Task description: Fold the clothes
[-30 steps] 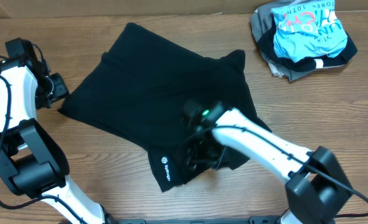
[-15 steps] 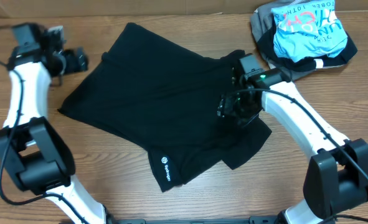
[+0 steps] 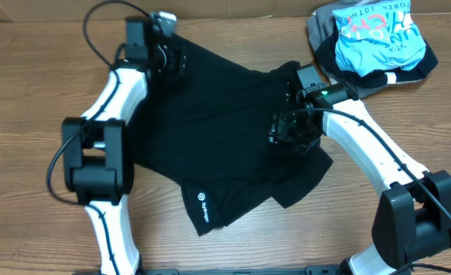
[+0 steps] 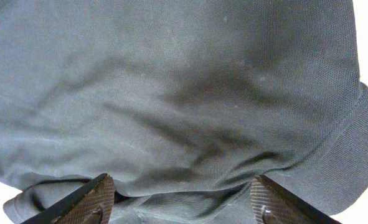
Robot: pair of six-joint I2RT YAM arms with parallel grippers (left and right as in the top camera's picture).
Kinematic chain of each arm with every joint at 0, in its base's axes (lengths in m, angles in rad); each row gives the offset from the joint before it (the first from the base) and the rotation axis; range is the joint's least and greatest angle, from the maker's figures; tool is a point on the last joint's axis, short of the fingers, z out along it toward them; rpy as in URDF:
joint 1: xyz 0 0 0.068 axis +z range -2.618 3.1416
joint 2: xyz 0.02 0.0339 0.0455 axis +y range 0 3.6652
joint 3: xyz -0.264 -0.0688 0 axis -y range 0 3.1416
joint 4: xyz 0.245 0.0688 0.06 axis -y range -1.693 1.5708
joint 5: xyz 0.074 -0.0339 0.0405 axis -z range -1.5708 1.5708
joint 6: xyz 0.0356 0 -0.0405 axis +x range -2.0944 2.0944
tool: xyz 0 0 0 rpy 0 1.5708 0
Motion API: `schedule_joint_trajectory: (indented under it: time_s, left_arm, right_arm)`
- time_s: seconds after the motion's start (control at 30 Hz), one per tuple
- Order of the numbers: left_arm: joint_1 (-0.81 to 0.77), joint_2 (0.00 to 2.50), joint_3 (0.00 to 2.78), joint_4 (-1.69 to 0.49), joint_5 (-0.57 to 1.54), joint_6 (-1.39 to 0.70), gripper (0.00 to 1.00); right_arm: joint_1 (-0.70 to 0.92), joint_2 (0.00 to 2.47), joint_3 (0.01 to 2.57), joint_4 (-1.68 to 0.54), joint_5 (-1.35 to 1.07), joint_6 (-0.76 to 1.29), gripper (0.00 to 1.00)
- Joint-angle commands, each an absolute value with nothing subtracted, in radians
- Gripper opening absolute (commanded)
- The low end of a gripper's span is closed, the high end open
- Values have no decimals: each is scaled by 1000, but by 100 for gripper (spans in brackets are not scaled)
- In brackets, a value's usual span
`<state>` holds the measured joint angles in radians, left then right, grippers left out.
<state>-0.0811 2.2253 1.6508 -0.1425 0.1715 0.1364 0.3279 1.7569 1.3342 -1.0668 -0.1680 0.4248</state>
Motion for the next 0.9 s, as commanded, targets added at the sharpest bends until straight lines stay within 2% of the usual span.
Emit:
schedule_joint_trajectory:
  time_s: [0.0,0.17,0.57,0.77,0.87]
  left_arm:
    - [-76,2288,1658,-112,128,161,94]
    - [-75,2349,1658,-70,130,162,100]
    - [-62,2447,1658,-115,110,182,100]
    - [0,2456,1658,-186,-57,74,100]
    - [50,2456,1658,-226,-72,51,100]
  right_arm:
    - [326,1728,1355,-1067,-157,414,74]
    - [326,1728,1355,-1066,-157,414,74]
    - [326,1728,1355,-1050,-157,414,75]
    - [326,1728,1354,-1022,-158,415,76]
    - [326,1728,1353,-1018,-157,414,78]
